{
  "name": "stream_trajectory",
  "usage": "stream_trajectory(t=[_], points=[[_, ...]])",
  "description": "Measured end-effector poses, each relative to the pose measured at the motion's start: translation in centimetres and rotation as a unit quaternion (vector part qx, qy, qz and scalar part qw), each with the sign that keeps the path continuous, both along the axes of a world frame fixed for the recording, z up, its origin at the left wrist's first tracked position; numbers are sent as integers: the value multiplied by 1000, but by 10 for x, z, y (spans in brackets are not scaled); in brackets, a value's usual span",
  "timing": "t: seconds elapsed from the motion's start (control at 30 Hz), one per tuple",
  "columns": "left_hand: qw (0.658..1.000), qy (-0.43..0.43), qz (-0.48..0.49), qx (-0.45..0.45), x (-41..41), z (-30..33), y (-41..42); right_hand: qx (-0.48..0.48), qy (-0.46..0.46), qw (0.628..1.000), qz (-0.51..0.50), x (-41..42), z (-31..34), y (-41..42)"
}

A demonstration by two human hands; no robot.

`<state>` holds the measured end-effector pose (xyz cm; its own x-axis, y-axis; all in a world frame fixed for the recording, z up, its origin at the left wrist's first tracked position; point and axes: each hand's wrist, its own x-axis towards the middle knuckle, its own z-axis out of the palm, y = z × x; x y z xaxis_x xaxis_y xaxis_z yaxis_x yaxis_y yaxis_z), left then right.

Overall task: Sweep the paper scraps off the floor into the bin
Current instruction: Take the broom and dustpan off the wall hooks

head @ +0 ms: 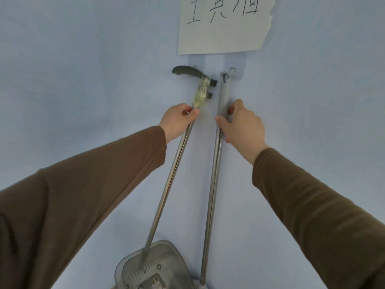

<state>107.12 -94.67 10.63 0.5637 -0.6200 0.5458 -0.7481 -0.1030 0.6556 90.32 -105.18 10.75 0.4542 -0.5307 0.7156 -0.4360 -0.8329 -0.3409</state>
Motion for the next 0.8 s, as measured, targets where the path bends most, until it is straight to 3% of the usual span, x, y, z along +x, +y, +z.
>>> stream_trajectory(t=[0.13,0.37,0.8], points=[[1000,-17,-10,-20,3,-1,-9,-22,6,999,-30,5,3,5],[998,-17,-22,-51,2,10,-1,-13,-43,999,12,3,7,6],[996,63,-47,-45,-23,44,9,49,-53,997,38,-30,-3,20]])
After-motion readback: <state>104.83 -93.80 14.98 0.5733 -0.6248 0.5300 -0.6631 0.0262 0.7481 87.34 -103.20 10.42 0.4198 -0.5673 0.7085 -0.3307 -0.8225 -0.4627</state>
